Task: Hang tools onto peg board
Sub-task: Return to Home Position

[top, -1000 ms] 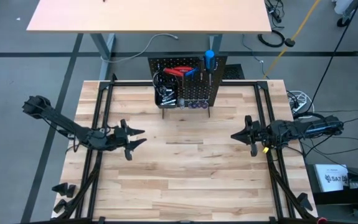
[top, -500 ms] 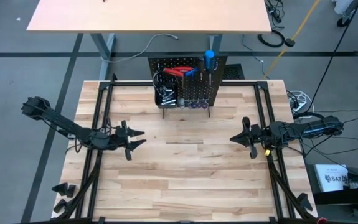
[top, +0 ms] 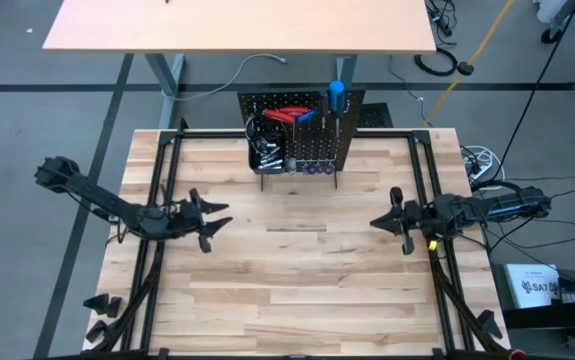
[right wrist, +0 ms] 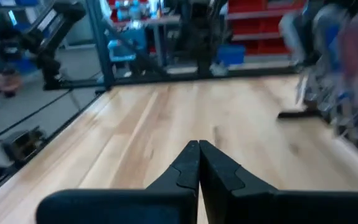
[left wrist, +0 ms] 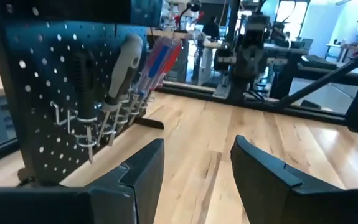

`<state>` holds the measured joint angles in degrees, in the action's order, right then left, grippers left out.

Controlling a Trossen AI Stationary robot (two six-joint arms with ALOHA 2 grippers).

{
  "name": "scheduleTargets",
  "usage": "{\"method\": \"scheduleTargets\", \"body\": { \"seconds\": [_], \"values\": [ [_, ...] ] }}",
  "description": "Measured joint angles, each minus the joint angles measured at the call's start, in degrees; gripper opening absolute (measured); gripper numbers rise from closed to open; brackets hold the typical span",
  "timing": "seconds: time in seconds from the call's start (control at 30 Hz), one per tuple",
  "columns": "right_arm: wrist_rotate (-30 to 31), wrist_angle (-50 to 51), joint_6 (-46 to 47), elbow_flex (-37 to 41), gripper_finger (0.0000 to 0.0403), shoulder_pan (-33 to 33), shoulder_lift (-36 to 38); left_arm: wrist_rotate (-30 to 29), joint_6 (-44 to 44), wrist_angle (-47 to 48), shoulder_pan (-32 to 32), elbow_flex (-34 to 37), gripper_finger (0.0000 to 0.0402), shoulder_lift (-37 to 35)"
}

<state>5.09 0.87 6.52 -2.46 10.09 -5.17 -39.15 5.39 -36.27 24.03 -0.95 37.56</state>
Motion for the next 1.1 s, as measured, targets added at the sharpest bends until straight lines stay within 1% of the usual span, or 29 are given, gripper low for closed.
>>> {"method": "scheduleTargets", "body": {
  "seconds": [0.07,0.13,0.2,0.33,0.43,0.5,0.67,0.77,0.9,1.03,1.1],
  "values": [
    [-1.93,2.02,1.84,0.00,0.0000,0.02,0.39,0.08,-0.24,1.98,-0.02,0.00,0.0187,-2.25],
    [-5.83,2.45,3.15,-0.02,0.0000,0.00,0.42,0.11,-0.21,5.87,0.00,-0.01,0.0187,-5.18],
    [-7.85,2.33,3.70,-0.02,0.0000,0.04,0.56,0.09,-0.18,9.66,0.00,0.00,0.0187,-8.48],
    [-7.68,2.36,2.49,-0.04,0.0000,0.02,0.55,0.08,-0.27,14.75,0.00,0.00,0.0187,-15.00],
    [-5.59,2.69,1.37,-0.04,0.0000,0.00,0.57,0.08,-1.54,17.47,0.00,-0.04,0.0187,-20.01],
    [-5.25,2.70,1.23,-0.07,0.0000,-0.02,0.59,0.09,-1.77,19.72,0.00,-0.09,0.0187,-23.15],
    [-5.42,2.72,0.57,-0.07,0.0000,0.00,0.57,0.52,-0.44,28.83,0.00,-0.12,0.0187,-29.34],
    [-5.37,2.75,-0.67,-0.07,0.0000,0.00,0.57,1.84,2.99,34.38,0.00,-0.14,0.0187,-31.76],
    [-5.17,2.77,-2.26,-0.09,0.0000,0.00,0.56,5.83,3.26,34.45,0.00,-0.22,0.0187,-32.09],
    [-5.17,2.78,-4.15,-0.09,0.0000,0.00,0.55,5.80,0.65,34.51,-0.02,-0.22,0.0187,-31.66],
    [-5.17,2.79,-4.21,-0.09,0.0000,0.00,0.55,4.72,-1.74,34.51,-0.02,-0.22,0.0187,-31.65]
  ]
}}
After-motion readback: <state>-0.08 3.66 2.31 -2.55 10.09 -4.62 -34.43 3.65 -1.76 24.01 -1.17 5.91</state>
